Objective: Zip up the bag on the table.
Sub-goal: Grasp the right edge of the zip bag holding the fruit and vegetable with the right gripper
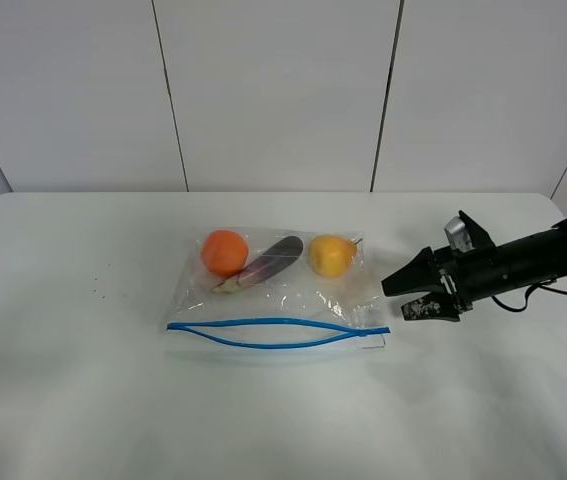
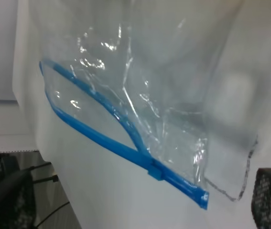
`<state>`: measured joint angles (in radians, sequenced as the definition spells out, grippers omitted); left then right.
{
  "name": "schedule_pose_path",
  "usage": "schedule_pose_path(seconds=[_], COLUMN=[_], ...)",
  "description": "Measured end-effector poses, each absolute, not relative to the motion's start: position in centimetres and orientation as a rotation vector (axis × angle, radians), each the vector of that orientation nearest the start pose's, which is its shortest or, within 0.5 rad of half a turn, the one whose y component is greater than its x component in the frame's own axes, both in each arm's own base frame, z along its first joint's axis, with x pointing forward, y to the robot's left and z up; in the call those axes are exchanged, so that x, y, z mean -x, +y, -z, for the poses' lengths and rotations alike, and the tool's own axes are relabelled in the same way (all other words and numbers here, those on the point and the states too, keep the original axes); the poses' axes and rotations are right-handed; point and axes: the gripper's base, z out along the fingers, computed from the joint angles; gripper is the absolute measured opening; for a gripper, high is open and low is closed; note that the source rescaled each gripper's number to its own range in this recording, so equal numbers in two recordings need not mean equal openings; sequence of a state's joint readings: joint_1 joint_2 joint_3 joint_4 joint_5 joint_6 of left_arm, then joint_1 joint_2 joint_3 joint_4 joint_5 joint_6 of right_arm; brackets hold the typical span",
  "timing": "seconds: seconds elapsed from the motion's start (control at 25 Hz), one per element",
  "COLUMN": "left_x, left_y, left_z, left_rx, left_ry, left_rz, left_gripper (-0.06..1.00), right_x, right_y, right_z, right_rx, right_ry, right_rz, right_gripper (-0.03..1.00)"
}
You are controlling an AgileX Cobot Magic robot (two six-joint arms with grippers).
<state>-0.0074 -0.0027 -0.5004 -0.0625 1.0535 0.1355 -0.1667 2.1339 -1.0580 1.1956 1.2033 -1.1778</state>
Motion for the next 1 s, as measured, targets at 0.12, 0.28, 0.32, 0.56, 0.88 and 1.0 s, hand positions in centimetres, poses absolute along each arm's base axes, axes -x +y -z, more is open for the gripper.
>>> schedule_pose_path(seconds=[0.12,0.28,0.32,0.56,0.88,1.0], left_x=[0.5,0.5,0.5,0.5,0.5,0.5], left_y=[-0.5,-0.5,-0.5,-0.5,-0.5,-0.5], left_z=[-27.8,-27.8,-27.8,-27.8,-27.8,-27.8], left_rx=[-0.148,-0.148,-0.148,-0.148,-0.148,-0.148], left_ry=[2.027,2.027,2.027,2.027,2.027,2.027], left_rz=[-0.006,-0.006,-0.006,-0.006,-0.006,-0.006], left_gripper=[1.00,1.00,1.00,1.00,1.00,1.00], right_x=[-34.3,-34.4,-34.4,-34.3,-34.4,-34.4], right_y=[2.3,3.1,3.3,3.8,3.8,3.8], right_z=[-10.1,-10.1,-10.1,-10.1,-9.3,-8.3], right_rx=[0.210,0.227,0.232,0.252,0.233,0.202], right_ry=[2.550,2.544,2.544,2.551,2.573,2.591], right_rz=[-1.504,-1.515,-1.517,-1.513,-1.494,-1.516], right_gripper=[1.00,1.00,1.00,1.00,1.00,1.00])
